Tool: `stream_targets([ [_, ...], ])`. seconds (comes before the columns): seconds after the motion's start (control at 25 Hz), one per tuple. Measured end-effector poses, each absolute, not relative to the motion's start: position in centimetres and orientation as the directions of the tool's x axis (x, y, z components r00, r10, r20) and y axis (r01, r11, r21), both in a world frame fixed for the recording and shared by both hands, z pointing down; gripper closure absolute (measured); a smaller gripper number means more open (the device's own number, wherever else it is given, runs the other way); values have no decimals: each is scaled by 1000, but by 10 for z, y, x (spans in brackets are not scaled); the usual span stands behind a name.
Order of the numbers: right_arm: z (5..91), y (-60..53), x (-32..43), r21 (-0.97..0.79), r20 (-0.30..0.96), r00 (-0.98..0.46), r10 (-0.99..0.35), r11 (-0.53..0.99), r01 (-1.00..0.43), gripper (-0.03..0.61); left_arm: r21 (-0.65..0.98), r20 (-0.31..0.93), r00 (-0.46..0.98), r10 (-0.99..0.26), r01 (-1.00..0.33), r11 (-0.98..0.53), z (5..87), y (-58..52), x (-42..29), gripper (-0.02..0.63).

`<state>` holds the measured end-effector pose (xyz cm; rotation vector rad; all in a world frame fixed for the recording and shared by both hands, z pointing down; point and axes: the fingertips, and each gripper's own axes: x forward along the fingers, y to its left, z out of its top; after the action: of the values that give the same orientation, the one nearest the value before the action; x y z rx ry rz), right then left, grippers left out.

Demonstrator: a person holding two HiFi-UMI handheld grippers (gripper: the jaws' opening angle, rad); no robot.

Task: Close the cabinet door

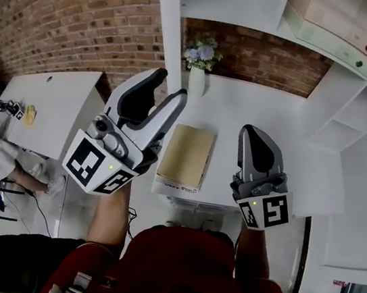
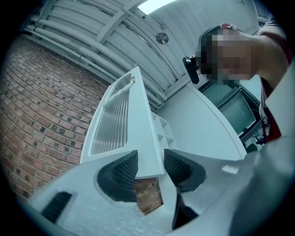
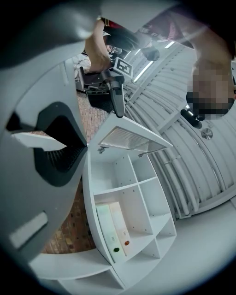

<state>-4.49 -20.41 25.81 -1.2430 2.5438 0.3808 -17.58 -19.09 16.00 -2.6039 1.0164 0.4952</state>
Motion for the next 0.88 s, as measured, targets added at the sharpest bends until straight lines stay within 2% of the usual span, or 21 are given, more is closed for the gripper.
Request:
stream_targets([
  [0.88,266,-239,51,87,-366,-570,-736,583,-808,565,-150,-410,651,-639,-739,-657,159,-245,-82,453],
])
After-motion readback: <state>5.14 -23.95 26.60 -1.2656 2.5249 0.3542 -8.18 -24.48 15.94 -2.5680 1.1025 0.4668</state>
